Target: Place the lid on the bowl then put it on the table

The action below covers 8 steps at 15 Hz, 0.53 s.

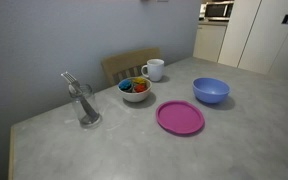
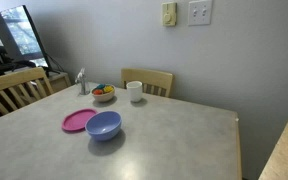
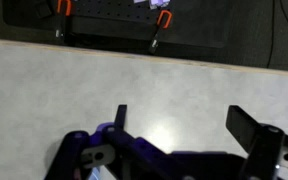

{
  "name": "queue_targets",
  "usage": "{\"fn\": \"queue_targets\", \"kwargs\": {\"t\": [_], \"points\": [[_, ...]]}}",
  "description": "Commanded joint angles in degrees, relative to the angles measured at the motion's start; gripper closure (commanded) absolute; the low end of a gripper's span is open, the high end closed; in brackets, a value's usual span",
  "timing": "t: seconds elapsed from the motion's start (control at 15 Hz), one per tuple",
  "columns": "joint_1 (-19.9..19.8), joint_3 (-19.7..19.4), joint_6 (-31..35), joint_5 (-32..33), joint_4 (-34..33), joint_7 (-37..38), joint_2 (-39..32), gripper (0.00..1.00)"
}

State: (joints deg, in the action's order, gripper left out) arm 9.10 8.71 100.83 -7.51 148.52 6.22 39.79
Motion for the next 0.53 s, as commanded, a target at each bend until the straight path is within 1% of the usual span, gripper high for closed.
{"fn": "queue_targets", "kwargs": {"t": [0.0, 0.2, 0.47], "points": [[-0.2, 0.2, -0.1, -0.1, -0.1, -0.1, 0.0, 0.0], [-1.5, -0.1, 1.9, 4.7, -1.7, -2.4, -2.9, 0.0], [-1.9, -1.1, 8.0, 9.9, -5.6, -6.0, -10.3, 0.0]]}}
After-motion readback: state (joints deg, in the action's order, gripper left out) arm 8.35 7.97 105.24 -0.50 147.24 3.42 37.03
